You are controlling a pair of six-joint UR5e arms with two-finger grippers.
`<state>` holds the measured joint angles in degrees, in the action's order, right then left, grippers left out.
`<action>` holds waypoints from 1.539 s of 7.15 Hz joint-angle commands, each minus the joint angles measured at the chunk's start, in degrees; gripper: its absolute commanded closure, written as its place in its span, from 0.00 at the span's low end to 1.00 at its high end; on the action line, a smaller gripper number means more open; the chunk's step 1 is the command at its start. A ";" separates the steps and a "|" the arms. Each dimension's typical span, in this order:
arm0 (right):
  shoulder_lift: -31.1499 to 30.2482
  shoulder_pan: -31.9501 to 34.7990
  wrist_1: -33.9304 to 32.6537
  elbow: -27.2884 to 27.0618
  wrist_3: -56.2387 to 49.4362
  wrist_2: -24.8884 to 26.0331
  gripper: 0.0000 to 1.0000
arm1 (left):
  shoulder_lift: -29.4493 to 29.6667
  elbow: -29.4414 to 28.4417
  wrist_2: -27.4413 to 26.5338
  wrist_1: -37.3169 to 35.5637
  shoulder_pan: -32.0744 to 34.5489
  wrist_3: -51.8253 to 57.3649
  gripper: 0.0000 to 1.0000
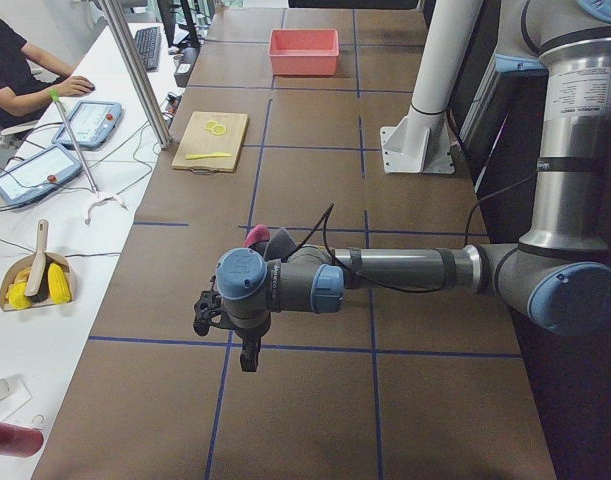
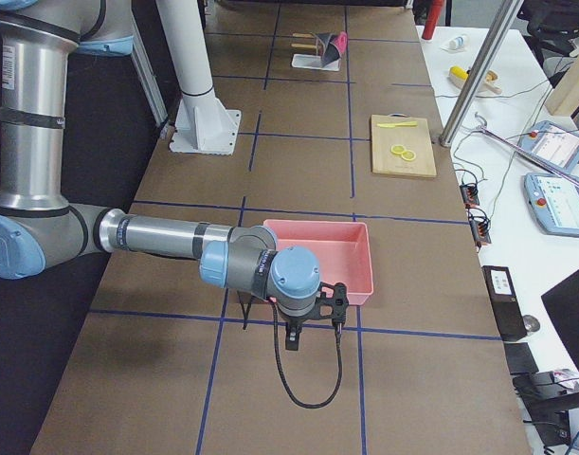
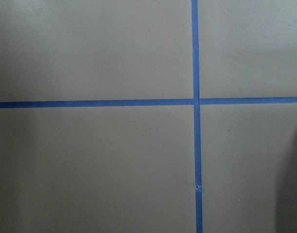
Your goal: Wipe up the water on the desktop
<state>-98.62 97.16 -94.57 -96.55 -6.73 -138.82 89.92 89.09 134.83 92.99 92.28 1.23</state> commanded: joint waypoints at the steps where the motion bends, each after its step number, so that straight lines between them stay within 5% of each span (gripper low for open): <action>1: 0.53 0.58 0.00 -0.30 1.53 0.30 0.00 | -0.09 0.38 0.00 0.00 0.00 -0.09 0.00; 7: 1.58 0.67 0.09 -0.57 1.81 0.22 0.00 | 0.17 1.43 0.52 -0.09 -0.44 -1.74 0.00; 9: 2.54 0.67 0.09 -0.57 3.55 0.22 0.00 | 0.69 10.70 2.02 0.62 -4.62 -16.37 0.00; 11: 3.69 0.67 0.00 -1.01 5.84 -0.40 0.00 | 0.78 13.47 3.33 2.62 -9.82 -20.56 0.00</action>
<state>-95.57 97.82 -94.51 -97.38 -1.99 -138.98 90.67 100.72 137.26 94.31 85.43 -16.54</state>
